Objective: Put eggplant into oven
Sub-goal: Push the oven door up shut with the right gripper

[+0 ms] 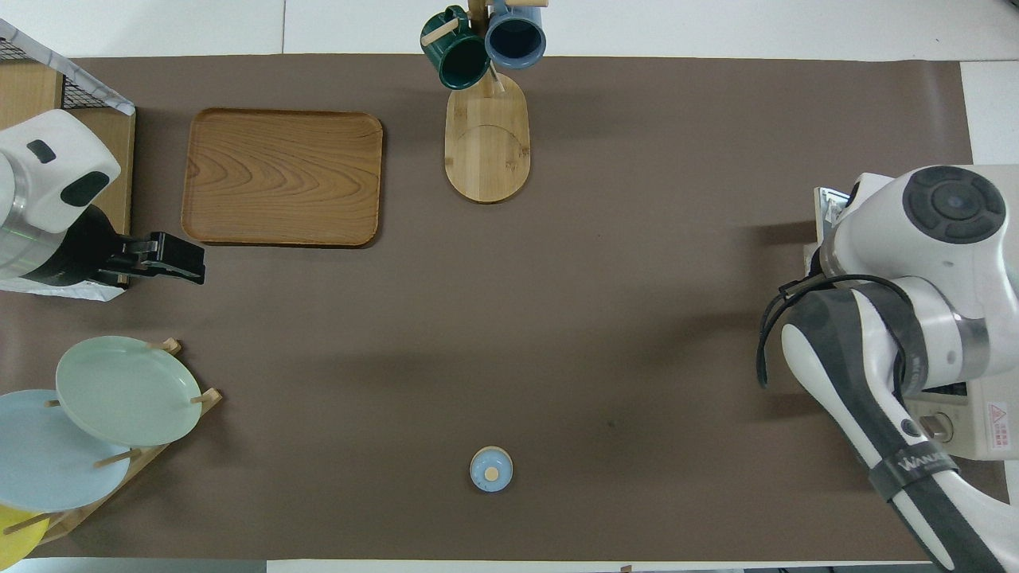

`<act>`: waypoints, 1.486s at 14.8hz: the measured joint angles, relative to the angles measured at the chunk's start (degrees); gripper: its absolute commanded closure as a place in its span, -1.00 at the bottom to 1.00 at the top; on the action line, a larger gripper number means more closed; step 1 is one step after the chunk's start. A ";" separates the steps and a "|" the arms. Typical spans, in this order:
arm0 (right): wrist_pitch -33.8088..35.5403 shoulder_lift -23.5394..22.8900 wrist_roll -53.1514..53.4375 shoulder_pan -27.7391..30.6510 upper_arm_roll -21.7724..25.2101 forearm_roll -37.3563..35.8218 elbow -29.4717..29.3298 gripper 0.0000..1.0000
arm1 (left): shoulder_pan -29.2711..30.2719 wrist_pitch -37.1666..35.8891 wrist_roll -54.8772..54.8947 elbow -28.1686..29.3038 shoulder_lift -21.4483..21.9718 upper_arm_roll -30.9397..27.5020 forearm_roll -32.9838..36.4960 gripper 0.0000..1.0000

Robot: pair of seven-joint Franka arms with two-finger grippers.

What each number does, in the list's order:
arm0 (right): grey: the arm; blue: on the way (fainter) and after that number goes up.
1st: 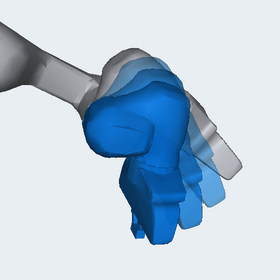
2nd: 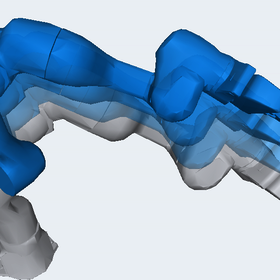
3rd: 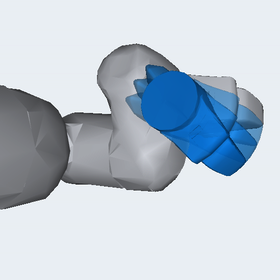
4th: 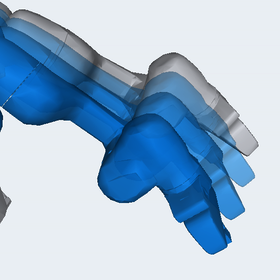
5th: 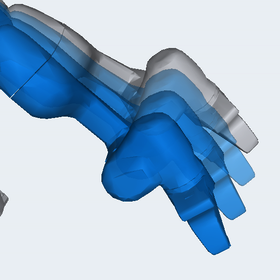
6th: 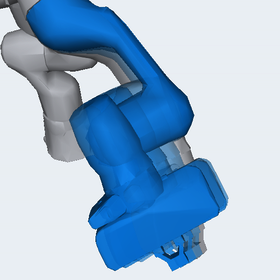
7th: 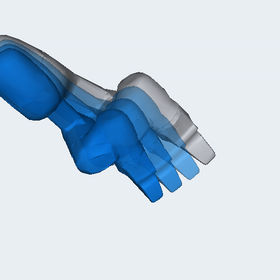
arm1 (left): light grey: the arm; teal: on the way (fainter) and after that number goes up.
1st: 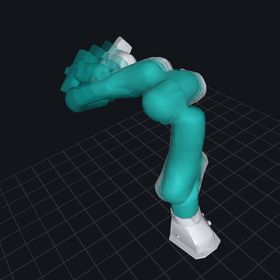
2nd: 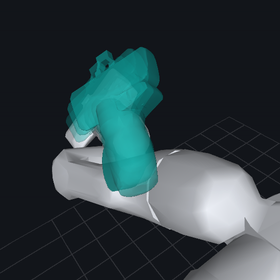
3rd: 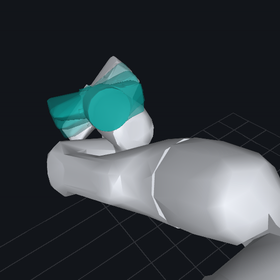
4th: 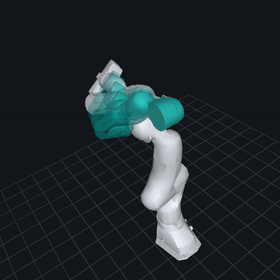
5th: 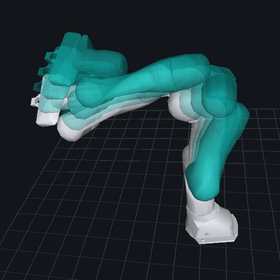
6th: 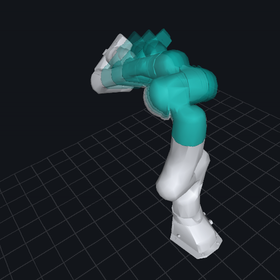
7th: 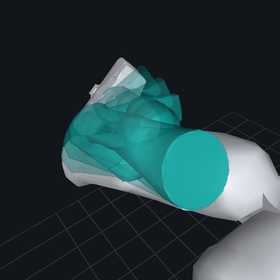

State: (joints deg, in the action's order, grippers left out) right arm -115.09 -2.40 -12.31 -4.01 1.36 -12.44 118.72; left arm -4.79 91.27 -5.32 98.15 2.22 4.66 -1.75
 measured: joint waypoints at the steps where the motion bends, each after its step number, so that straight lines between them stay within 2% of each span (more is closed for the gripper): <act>1: 1.93 0.70 -1.16 0.97 0.08 -0.01 -1.28 1.00 | 0.00 0.00 0.00 0.00 0.00 0.00 0.00 -1.00; 7: 4.99 3.71 -7.71 6.83 1.01 -0.88 -3.86 1.00 | 0.00 0.00 0.00 0.00 0.00 0.00 0.00 -1.00; 13: 8.55 5.45 -8.75 7.94 1.44 -1.64 -4.46 1.00 | 0.00 0.00 0.00 0.00 0.00 0.00 0.00 -1.00; 18: 19.20 6.78 -8.75 7.35 0.87 -0.83 -13.18 0.90 | 0.00 0.00 0.00 0.00 0.00 0.00 0.00 -1.00; 20: 23.84 6.83 -8.79 7.35 0.69 0.79 -17.15 0.72 | 0.00 0.00 0.00 0.00 0.00 0.00 0.00 -1.00; 21: 26.38 6.83 -8.92 7.22 0.56 1.28 -18.77 0.56 | 0.00 0.00 0.00 0.00 0.00 0.00 0.00 -1.00; 22: 28.64 6.76 -8.97 6.74 0.33 1.94 -20.26 -0.04 | 0.00 0.00 0.00 0.00 0.00 0.00 0.00 -1.00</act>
State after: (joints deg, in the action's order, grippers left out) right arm -86.44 4.36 -21.28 2.73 1.69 -10.49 98.46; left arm -4.79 91.27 -5.32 98.15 2.22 4.66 -1.75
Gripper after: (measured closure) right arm 0.881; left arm 0.000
